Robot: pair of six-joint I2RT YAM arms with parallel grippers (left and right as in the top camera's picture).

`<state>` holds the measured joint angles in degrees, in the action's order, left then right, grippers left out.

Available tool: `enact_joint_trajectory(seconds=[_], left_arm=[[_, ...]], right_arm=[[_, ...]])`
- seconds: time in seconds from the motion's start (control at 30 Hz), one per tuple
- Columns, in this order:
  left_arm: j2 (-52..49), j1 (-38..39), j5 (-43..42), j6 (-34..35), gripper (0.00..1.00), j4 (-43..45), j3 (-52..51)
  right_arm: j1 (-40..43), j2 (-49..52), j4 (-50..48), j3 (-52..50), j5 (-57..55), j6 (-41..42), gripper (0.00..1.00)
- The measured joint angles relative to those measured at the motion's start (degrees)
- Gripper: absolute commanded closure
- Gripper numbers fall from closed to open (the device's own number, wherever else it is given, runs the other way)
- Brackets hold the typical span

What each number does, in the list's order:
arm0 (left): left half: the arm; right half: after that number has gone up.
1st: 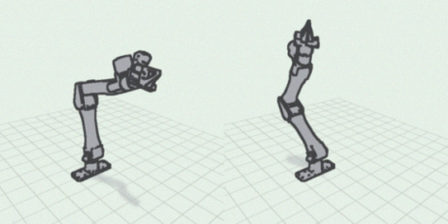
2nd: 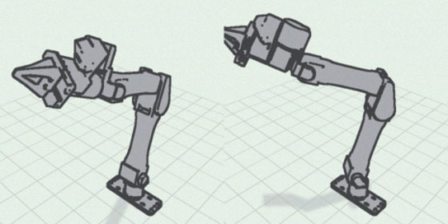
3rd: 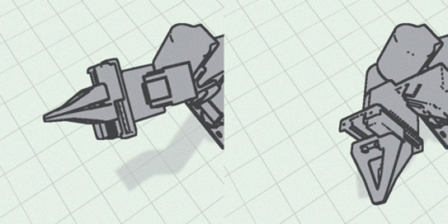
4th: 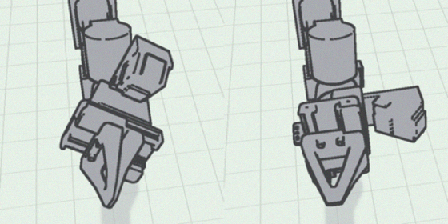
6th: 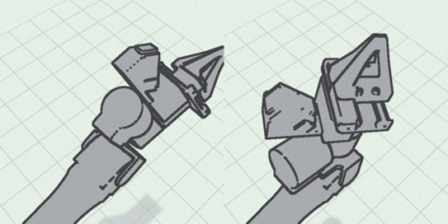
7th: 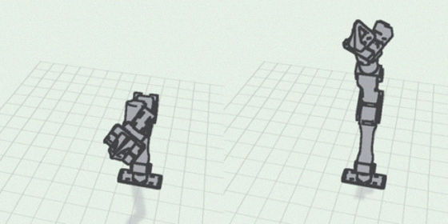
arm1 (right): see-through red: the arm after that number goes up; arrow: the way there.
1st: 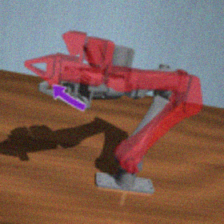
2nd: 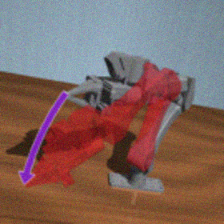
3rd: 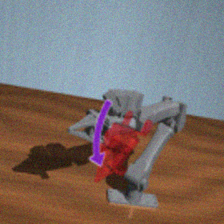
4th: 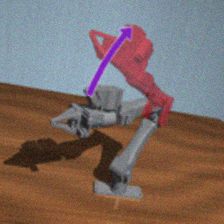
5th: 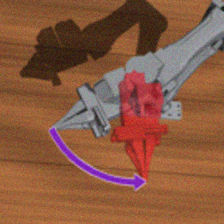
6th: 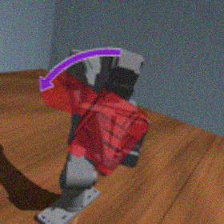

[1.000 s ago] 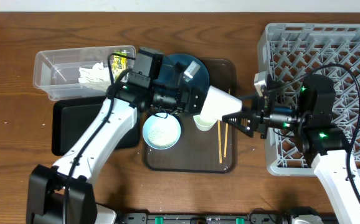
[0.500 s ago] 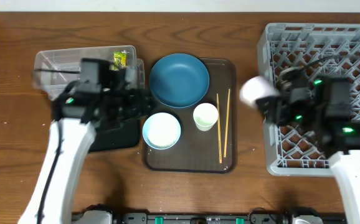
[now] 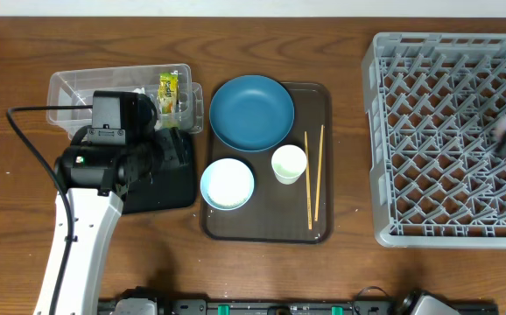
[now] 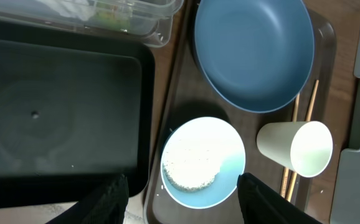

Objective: Sort waste into correct bins and load items into the dishwasher rack

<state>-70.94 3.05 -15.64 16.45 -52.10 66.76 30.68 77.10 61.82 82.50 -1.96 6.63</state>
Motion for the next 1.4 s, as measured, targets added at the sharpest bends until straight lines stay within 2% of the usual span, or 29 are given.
enact_joint_trajectory(seconds=[0.3,0.57,0.6,0.63,0.7,0.83,1.13,1.3,1.4], left_arm=[[0.00,0.00,0.66,0.00,0.41,-0.04,0.00],[0.00,0.00,0.81,-0.02,0.40,-0.26,0.00],[0.00,0.00,0.81,0.00,0.40,-0.35,0.00],[0.02,0.00,0.81,-0.02,0.40,-0.44,0.00],[0.00,0.00,0.83,-0.02,0.40,-0.46,0.00],[0.00,0.00,0.83,0.00,0.40,-0.48,0.00],[0.02,0.00,0.83,-0.04,0.35,-0.48,0.00],[-0.02,0.00,0.83,-0.02,0.36,-0.48,0.00],[-0.22,0.09,0.83,-0.04,0.35,-0.46,0.00]], right_arm=[[11.47,12.04,-0.09,1.88,-3.19,3.76,0.98],[12.92,20.79,-1.88,1.88,-3.45,4.76,0.86],[12.92,21.75,-1.84,1.88,-3.45,4.76,0.81],[12.92,22.45,-1.79,1.88,-3.45,4.81,0.70],[12.94,24.09,-1.49,1.88,-3.50,4.92,0.42],[12.92,25.73,-1.81,1.88,-2.73,5.55,0.01],[12.92,24.26,-0.92,3.80,4.24,5.35,0.01],[11.63,16.65,-0.76,5.90,11.69,4.66,0.01],[7.54,11.13,0.55,6.95,16.59,3.10,0.01]])
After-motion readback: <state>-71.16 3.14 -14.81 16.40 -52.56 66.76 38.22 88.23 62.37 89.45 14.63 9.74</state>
